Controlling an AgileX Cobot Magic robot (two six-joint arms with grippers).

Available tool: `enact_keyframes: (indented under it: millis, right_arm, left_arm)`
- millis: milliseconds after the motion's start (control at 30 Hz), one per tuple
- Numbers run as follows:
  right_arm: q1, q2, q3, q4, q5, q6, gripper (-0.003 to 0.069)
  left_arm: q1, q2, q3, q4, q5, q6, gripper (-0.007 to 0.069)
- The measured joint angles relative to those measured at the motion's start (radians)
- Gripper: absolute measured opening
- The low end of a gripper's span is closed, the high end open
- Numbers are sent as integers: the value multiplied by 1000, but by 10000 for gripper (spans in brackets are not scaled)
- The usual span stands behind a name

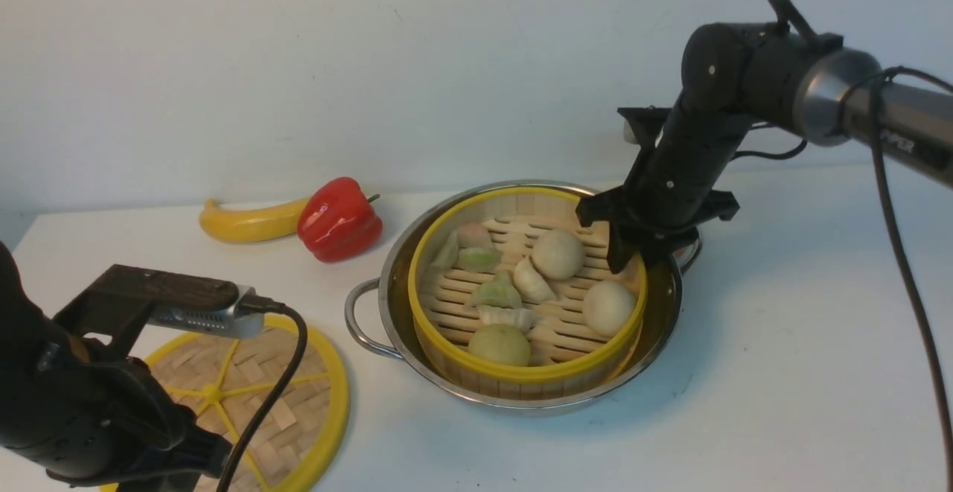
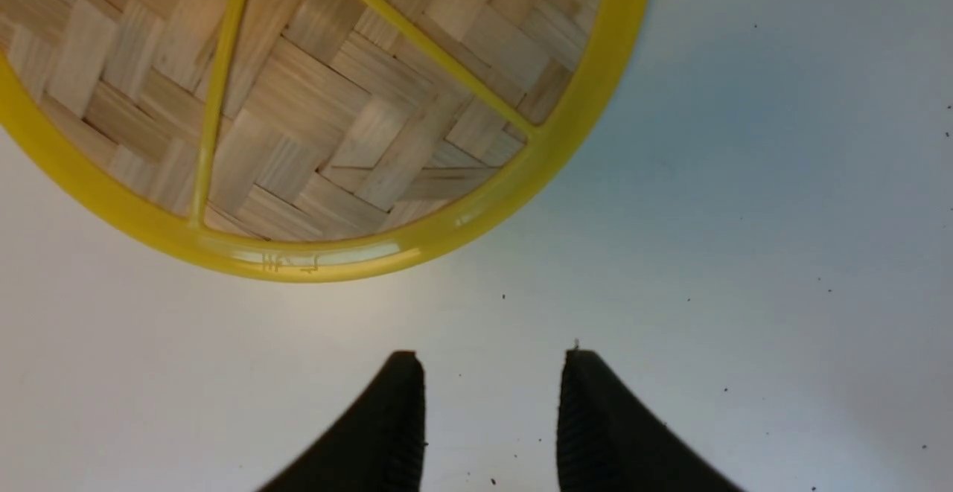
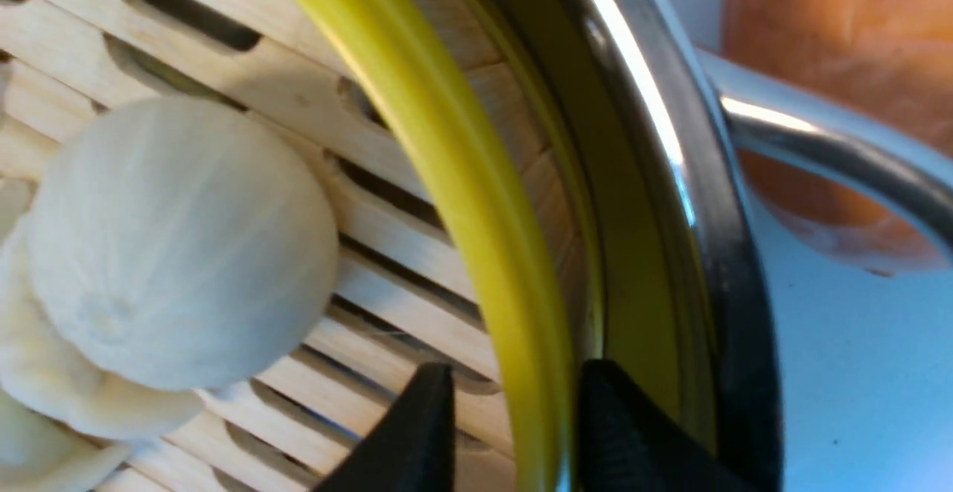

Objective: Place the steamer in the pot on the white table, and put the lid on the steamer.
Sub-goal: 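Place the bamboo steamer basket of food into the steel pot with the right gripper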

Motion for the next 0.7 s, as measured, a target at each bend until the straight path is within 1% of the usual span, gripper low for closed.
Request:
enact_keyframes:
  millis: [67, 200, 400, 700]
  right_arm:
    - [0, 0, -16, 4, 0, 0, 290]
    - [0, 0, -56, 4, 2, 0, 302]
    - [0, -34, -116, 4, -3, 1, 304]
    - [0, -72, -126, -21, -5, 1, 303]
  left_arm:
    - [0, 0, 0, 0, 0, 0, 241]
    - [0, 0, 0, 0, 0, 0, 241]
    - [0, 0, 0, 0, 0, 0, 241]
    - [0, 0, 0, 0, 0, 0, 241]
